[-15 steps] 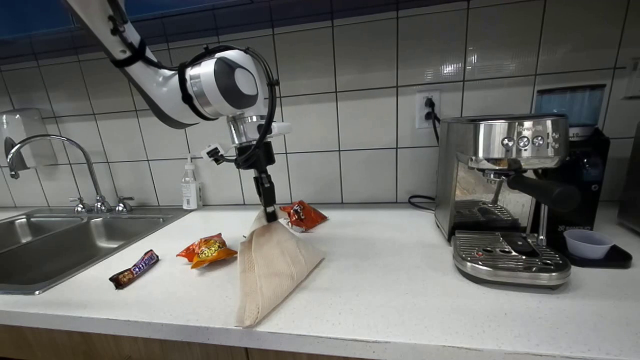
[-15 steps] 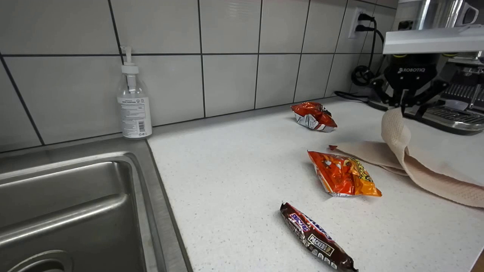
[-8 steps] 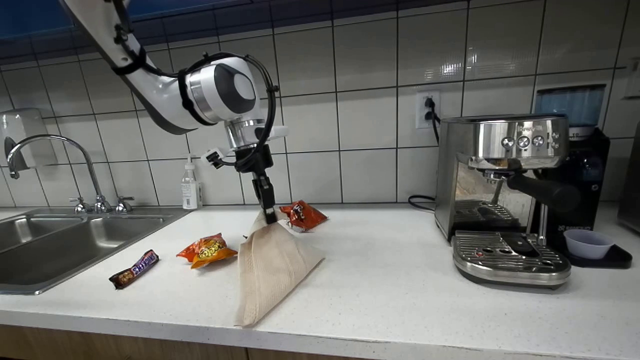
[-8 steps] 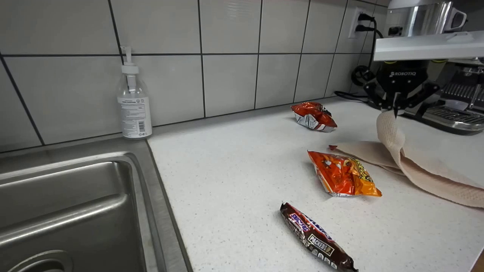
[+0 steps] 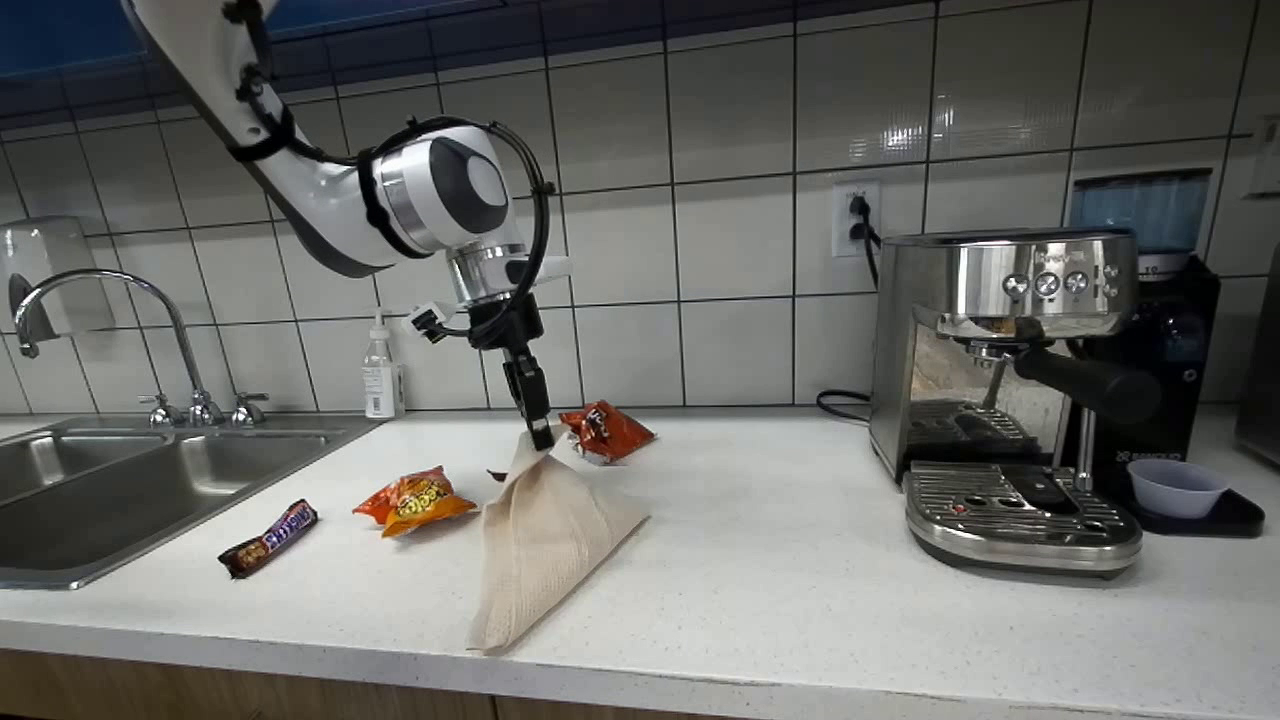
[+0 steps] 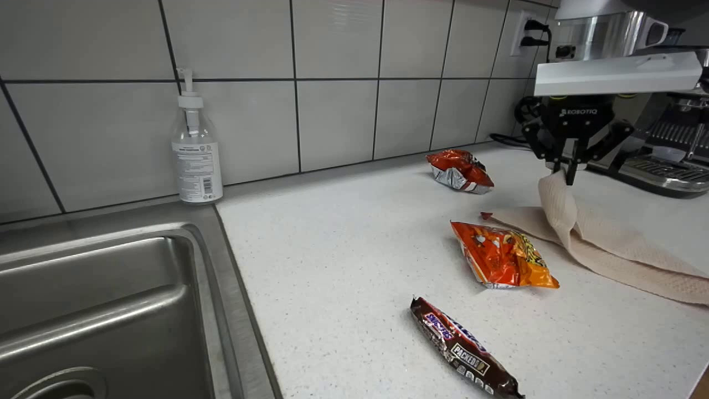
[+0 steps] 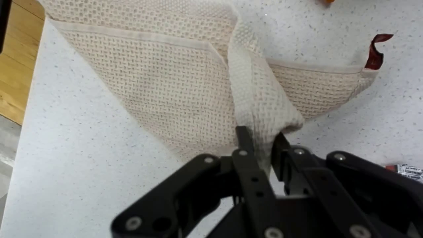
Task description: Fold the cloth
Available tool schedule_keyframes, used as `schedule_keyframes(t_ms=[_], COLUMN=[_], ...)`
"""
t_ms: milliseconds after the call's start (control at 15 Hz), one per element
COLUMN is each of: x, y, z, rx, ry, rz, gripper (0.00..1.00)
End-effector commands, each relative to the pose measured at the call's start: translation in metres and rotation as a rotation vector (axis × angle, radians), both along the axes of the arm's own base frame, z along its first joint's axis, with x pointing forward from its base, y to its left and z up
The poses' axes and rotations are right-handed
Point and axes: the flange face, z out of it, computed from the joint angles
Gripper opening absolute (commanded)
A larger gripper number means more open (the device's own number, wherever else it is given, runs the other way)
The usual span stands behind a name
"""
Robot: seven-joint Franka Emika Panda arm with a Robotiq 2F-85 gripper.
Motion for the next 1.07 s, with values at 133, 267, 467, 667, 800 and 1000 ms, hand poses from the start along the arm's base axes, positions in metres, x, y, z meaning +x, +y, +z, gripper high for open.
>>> schedule_keyframes(t_ms=[133, 267, 467, 667, 800, 1000], x=[0.011, 0.011, 0.011, 0.01, 0.006, -0.004], y=[0.0, -0.002, -0.005, -0.011, -0.016, -0.026], z=[0.004, 0.006, 0.008, 0.009, 0.009, 0.012], rx=[-0.021, -0.019, -0.017, -0.013, 0.003, 0.034], ry=[-0.016, -0.019, -0.023, -0.022, -0.014, -0.013], rz=[-0.016, -0.018, -0.022, -0.027, -0.024, -0.024], gripper=[0.67, 0.82, 1.0, 1.0, 1.0, 1.0])
